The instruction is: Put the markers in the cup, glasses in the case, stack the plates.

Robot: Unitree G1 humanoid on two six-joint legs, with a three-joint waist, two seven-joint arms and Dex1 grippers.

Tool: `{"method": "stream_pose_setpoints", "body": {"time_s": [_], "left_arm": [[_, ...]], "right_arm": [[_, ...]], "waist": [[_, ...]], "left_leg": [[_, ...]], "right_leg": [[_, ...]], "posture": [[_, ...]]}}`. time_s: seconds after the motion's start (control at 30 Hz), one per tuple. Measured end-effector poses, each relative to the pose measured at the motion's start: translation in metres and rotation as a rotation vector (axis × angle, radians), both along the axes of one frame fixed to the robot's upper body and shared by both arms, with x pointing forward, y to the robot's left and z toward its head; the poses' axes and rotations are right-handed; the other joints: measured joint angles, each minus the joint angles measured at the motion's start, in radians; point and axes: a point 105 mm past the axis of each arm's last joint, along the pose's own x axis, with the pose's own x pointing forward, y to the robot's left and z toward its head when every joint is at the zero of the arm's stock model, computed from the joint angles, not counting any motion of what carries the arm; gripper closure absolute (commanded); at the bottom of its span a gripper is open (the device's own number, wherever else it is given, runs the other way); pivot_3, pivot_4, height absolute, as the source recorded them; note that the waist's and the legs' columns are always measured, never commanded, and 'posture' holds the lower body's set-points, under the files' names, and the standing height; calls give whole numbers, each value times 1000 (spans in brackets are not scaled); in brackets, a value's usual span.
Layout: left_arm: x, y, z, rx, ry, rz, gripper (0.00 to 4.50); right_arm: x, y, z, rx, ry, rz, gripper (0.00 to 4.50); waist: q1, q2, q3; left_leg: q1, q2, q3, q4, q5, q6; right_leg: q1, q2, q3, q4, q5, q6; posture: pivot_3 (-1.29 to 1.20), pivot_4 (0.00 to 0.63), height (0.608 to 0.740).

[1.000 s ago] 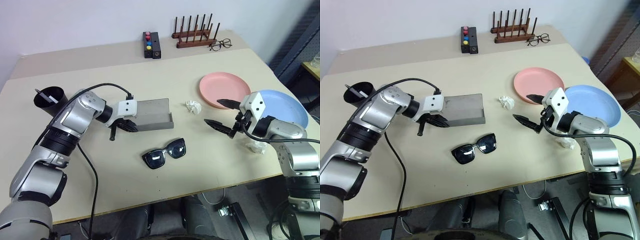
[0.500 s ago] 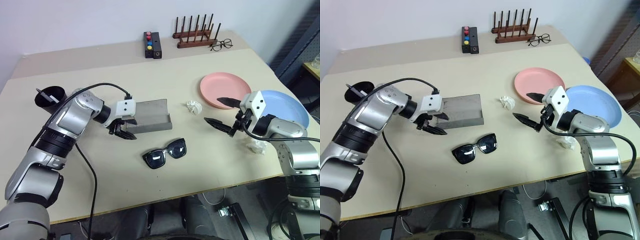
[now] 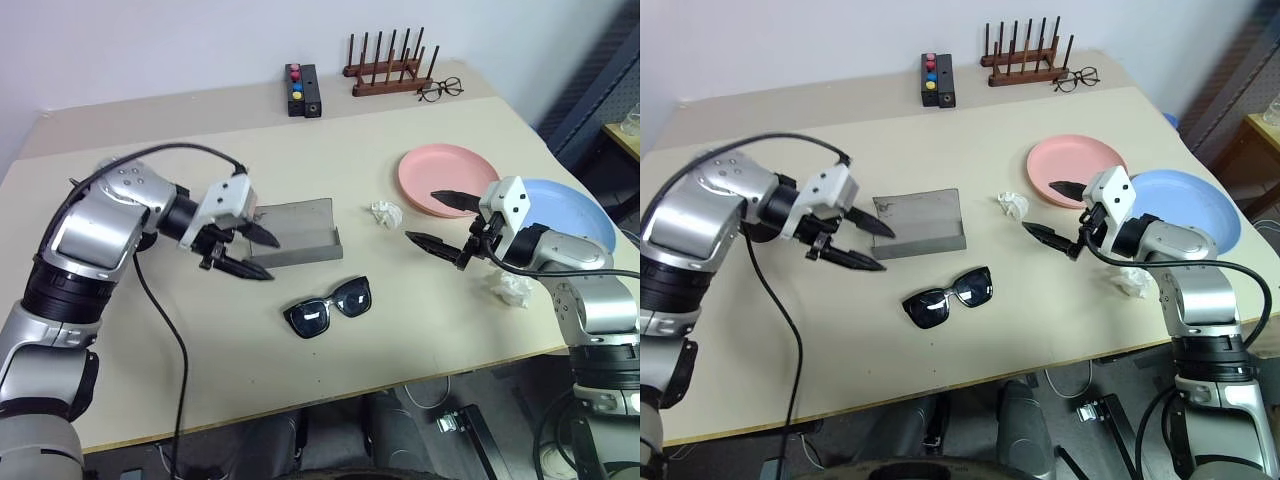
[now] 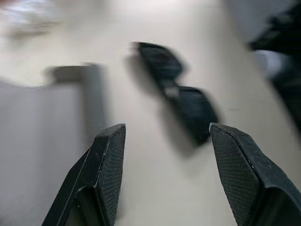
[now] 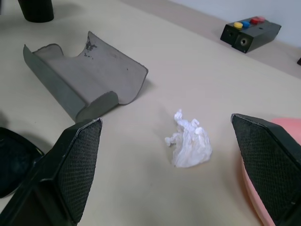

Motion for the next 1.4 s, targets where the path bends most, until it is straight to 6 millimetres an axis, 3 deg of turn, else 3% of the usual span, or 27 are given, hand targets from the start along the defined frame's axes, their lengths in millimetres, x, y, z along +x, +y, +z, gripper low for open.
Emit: {"method": "stream_pose_setpoints", "body": {"time_s": [0.17,0.37,0.53,0.8,0.93,1.03,1.13,1.4], "left_arm": [[-6,-12,-16,9,106,-34,1618],[2,-33,-22,0,179,-54,1618],[5,-48,-41,20,216,-66,1618],[7,-54,-57,58,224,-77,1618],[7,-59,-62,70,225,-89,1618],[8,-61,-63,66,222,-87,1618],[8,-62,-64,64,224,-83,1618],[10,-66,-65,59,215,-79,1618]], "right_arm": [[-2,2,-2,-5,12,16,0],[-9,5,-6,-12,27,11,0],[-13,6,-5,-6,34,-2,0],[-22,6,-3,-20,56,-1,0],[-44,-5,-10,-46,132,59,0],[-68,-25,-25,-122,239,102,0],[-84,-43,-28,-180,292,131,0],[-100,-63,-40,-260,339,161,0]], "waist": [[4,0,0],[3,0,0],[2,0,0],[6,0,0],[13,0,0],[23,0,0],[24,0,0],[26,-1,0]], "left_leg": [[0,0,0,0,0,0],[0,0,0,0,0,0],[0,0,0,0,0,0],[0,-1,0,0,0,0],[0,-1,0,0,0,1],[0,-1,1,1,0,1],[2,0,1,1,0,1],[5,0,1,1,-1,2]], "right_leg": [[1,0,0,0,0,0],[0,0,0,0,0,0],[0,0,0,0,0,0],[1,0,0,0,0,0],[1,0,0,-1,0,0],[2,0,0,-1,0,0],[4,0,0,-1,0,0],[7,0,0,-2,0,0]], "posture": [[0,150,740],[0,150,740],[0,150,740],[0,150,740],[0,150,740],[0,150,740],[0,150,740],[0,150,740]]}}
